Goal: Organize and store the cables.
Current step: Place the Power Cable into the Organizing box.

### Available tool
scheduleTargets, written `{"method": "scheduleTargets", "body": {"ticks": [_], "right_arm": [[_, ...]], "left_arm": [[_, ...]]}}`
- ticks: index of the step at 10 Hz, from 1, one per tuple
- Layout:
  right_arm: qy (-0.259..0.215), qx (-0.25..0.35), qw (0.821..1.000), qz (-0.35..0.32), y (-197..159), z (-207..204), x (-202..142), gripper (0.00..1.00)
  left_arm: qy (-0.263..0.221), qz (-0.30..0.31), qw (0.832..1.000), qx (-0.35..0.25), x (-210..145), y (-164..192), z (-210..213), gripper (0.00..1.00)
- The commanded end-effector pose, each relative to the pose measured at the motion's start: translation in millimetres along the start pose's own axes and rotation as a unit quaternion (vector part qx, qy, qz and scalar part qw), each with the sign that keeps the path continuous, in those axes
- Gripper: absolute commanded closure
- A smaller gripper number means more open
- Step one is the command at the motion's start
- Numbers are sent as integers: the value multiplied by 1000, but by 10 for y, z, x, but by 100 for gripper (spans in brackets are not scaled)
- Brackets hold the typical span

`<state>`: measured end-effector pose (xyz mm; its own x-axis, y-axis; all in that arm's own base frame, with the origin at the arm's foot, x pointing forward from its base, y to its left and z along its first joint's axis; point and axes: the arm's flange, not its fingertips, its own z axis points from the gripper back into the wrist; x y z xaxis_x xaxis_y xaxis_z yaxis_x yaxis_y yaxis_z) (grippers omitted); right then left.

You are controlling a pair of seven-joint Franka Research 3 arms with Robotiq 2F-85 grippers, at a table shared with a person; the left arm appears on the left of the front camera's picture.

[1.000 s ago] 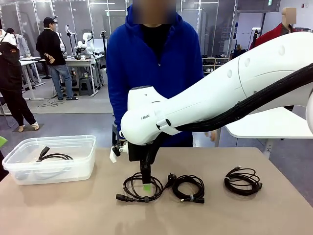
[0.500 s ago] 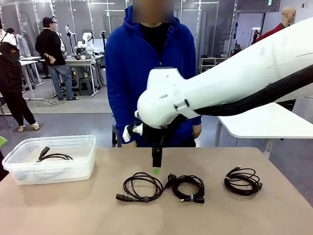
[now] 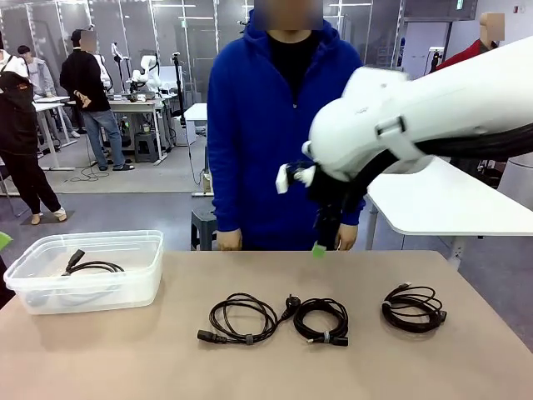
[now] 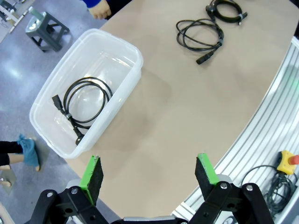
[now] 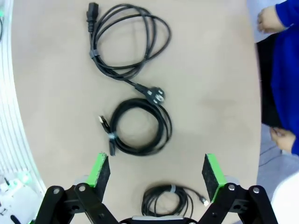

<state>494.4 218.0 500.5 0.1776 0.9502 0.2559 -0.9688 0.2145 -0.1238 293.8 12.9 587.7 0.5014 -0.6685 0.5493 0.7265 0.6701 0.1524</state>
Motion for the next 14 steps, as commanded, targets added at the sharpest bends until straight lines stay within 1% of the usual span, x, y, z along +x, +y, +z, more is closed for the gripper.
{"method": "scheduleTargets", "body": {"ticks": [1, 4, 5, 7, 9, 10, 11, 12, 14], "right_arm": [[-27, -21, 999, -15, 2, 46, -325, 0], [-54, 0, 997, -55, -126, 106, -818, 0], [-66, 1, 996, -63, -106, 127, -984, 0], [-95, 10, 992, -85, -81, 118, -1429, 0], [-110, 3, 987, -120, -20, 158, -1835, 0], [-129, 15, 984, -119, 5, 249, -1989, 0], [-140, 7, 982, -129, 40, 381, -2120, 0], [-149, 15, 981, -126, 102, 524, -2255, 0], [-159, 12, 978, -135, 252, 687, -2499, 0]], "left_arm": [[1, -1, 1000, -2, 1, -5, -7, 0], [1, -1, 1000, -2, 1, -5, -7, 0], [1, -1, 1000, -2, 1, -5, -7, 0], [1, -1, 1000, -2, 1, -5, -7, 0], [1, -1, 1000, -2, 1, -5, -7, 0], [1, -1, 1000, -2, 1, -5, -7, 0], [1, -1, 1000, -2, 1, -5, -7, 0], [1, -1, 1000, -2, 1, -5, -7, 0], [1, -1, 1000, -2, 1, -5, -7, 0]]}}
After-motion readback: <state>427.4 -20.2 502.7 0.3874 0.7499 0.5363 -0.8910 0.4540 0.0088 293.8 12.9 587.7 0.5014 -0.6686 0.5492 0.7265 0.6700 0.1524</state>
